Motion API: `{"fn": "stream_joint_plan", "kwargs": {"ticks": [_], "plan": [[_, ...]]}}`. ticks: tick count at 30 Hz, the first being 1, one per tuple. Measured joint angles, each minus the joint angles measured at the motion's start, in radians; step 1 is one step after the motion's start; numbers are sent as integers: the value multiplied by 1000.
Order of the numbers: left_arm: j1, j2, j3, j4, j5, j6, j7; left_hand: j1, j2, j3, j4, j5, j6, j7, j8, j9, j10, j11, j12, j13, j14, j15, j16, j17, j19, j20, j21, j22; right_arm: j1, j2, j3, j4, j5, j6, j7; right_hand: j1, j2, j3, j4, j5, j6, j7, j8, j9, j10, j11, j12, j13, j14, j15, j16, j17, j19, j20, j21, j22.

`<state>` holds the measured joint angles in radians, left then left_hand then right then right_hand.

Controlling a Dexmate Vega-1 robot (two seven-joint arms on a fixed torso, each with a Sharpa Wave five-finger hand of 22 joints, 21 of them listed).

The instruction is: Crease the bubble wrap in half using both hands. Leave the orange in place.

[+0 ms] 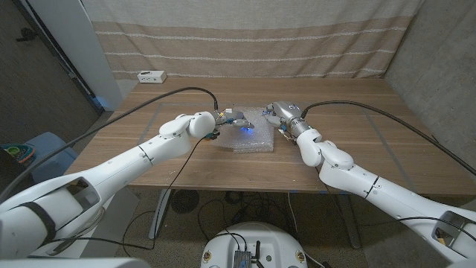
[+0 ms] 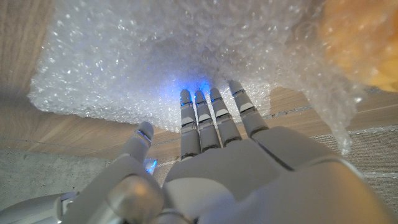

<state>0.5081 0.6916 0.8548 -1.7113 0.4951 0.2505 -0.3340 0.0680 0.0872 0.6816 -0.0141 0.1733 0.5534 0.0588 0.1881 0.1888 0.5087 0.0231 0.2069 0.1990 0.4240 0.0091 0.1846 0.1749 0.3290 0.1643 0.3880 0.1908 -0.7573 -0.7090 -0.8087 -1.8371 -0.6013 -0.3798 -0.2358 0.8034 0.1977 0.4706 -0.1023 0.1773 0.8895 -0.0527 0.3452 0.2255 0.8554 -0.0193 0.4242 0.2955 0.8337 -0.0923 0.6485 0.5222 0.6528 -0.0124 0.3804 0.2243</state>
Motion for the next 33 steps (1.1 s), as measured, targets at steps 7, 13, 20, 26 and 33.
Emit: {"fn": "stream_joint_plan", "kwargs": {"ticks": [7,13,20,26,33], "plan": [[-6,-5,6,2,5,7,-4,-4,4,0,8,0,0,0,0,0,-8,-3,-4,0,-2,2,0,0,0,0,-2,0,-20,-22,30,-41,25,48,57,12,-4,0,19,0,40,37,92,73,84,16,116,107,127,-40,104,157,133,4,171,95],[-11,-7,11,2,9,15,-10,-4,4,0,8,0,-5,-6,0,0,-11,0,-4,0,-8,-2,0,0,0,0,-5,0,-14,-34,40,-54,57,74,147,21,-14,-30,16,1,57,45,154,147,175,21,224,205,214,-70,179,265,159,17,271,147],[-16,-11,16,2,14,23,-15,-9,-1,-4,12,0,-9,-2,0,0,-11,0,-4,0,-8,-2,0,0,0,0,-5,0,10,-38,44,-44,96,105,245,7,-27,-58,9,0,172,76,289,229,242,35,315,306,262,-65,224,329,169,19,335,163],[-20,-14,20,2,16,28,-18,-10,-1,-4,12,0,-10,0,0,0,-11,0,-4,0,-8,-2,0,0,0,0,-5,0,41,-31,25,-18,112,110,325,7,-26,-66,14,0,167,86,297,245,217,45,316,328,254,-57,209,308,169,19,347,168],[-21,-14,21,0,17,31,-19,-13,3,-1,16,0,-10,0,0,0,-11,0,-4,0,-8,-2,0,0,0,0,-5,0,61,-21,8,4,114,112,387,3,-22,-68,16,0,164,83,298,236,215,46,314,324,254,-57,201,297,165,24,356,170]]}}
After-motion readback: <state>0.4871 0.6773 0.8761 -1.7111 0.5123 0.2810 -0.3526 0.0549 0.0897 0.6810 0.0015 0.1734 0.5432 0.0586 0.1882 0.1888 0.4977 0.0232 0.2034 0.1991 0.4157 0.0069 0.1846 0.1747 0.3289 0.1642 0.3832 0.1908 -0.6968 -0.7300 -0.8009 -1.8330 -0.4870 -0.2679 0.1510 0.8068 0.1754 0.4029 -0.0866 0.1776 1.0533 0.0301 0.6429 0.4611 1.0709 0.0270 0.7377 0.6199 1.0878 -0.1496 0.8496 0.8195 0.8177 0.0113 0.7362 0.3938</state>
